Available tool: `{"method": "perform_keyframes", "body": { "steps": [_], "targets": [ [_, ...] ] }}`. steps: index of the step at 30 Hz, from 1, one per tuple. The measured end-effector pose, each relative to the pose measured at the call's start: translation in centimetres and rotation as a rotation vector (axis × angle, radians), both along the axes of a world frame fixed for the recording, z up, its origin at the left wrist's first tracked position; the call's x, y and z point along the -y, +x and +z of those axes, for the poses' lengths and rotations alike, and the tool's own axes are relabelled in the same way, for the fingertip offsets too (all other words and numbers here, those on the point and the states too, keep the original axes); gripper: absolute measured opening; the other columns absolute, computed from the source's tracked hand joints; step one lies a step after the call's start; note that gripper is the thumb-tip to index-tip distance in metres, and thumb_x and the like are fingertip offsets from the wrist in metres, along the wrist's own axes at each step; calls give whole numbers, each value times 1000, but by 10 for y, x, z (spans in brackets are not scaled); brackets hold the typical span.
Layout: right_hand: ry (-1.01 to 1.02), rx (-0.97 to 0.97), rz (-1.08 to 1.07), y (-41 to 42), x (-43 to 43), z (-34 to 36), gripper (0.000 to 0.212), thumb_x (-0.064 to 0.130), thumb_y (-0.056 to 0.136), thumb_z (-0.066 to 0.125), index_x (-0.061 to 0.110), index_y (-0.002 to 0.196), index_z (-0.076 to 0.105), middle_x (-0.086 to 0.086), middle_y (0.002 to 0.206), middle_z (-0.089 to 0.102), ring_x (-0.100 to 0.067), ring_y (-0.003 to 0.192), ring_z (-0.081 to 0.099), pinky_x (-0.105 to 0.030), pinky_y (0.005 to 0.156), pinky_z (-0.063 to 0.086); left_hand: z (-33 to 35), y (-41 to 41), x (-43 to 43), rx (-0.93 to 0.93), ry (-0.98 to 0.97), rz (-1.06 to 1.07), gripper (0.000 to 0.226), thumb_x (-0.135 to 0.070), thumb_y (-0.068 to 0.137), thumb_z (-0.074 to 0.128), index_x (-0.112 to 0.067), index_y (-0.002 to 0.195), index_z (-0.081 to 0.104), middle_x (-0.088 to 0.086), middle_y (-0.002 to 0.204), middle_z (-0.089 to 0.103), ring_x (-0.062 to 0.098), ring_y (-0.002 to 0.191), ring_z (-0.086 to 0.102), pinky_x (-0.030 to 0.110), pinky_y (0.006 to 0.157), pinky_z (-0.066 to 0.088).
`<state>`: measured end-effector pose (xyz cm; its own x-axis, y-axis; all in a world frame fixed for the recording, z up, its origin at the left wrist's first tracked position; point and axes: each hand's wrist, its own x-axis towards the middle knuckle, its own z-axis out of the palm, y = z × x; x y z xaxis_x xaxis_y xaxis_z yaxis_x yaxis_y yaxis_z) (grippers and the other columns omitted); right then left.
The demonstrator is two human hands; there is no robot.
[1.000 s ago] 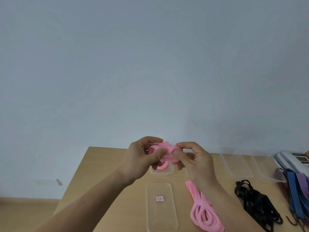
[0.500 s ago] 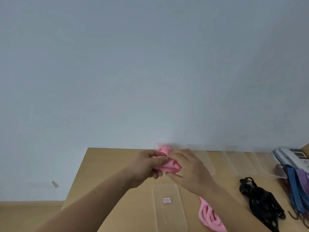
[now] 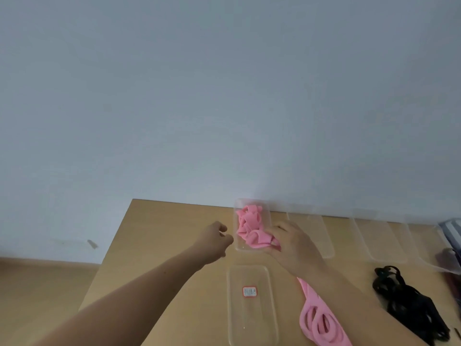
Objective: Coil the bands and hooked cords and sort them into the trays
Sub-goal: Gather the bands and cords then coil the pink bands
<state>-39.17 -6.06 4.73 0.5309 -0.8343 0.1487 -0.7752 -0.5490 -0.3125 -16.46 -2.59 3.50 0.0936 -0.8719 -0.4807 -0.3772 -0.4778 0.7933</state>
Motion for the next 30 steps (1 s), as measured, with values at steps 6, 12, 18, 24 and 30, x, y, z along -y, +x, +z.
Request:
{"method": "perform_keyframes", "body": {
  "steps": [6, 12, 18, 24, 30],
  "targets": [
    [103, 18, 189, 11, 42, -29, 50, 33, 83, 72, 32, 132, 58, 3, 123, 63, -23, 98, 60, -28, 69, 47, -18, -26, 16, 110, 23, -19, 47, -20, 98, 49, -9, 142, 38, 6, 98, 61, 21, 73, 62, 20, 51, 42],
    [20, -89, 397, 21, 59, -50, 35, 24, 68, 87, 20, 97, 69, -3, 111, 68, -25, 91, 68, -17, 52, 35, -31, -35, 20, 177, 23, 8, 44, -11, 95, 50, -8, 138, 42, 2, 89, 60, 19, 68, 60, 18, 47, 40],
    [25, -164, 370, 21, 63, -60, 32, 22, 66, 85, 18, 94, 70, -2, 102, 64, -20, 73, 64, -19, 46, 32, -37, -35, 21, 244, 9, -13, 44, -10, 94, 52, -11, 136, 43, 1, 90, 61, 13, 68, 58, 18, 52, 43],
    [-194, -163, 410, 21, 60, -57, 32, 31, 56, 90, 22, 81, 71, 4, 83, 67, -25, 78, 65, -27, 63, 52, -38, -30, 26, 652, -152, -219, 56, -26, 91, 54, -19, 144, 35, 0, 134, 48, 18, 117, 50, 29, 91, 43],
    [-5, -29, 299, 14, 52, -60, 23, 29, 68, 88, 13, 79, 76, 0, 83, 70, -23, 82, 67, -25, 66, 55, -42, -29, 44, 922, -369, -711, 60, -33, 103, 32, -25, 158, 9, -6, 165, -9, 17, 151, -14, 37, 121, 10]
  ]
}}
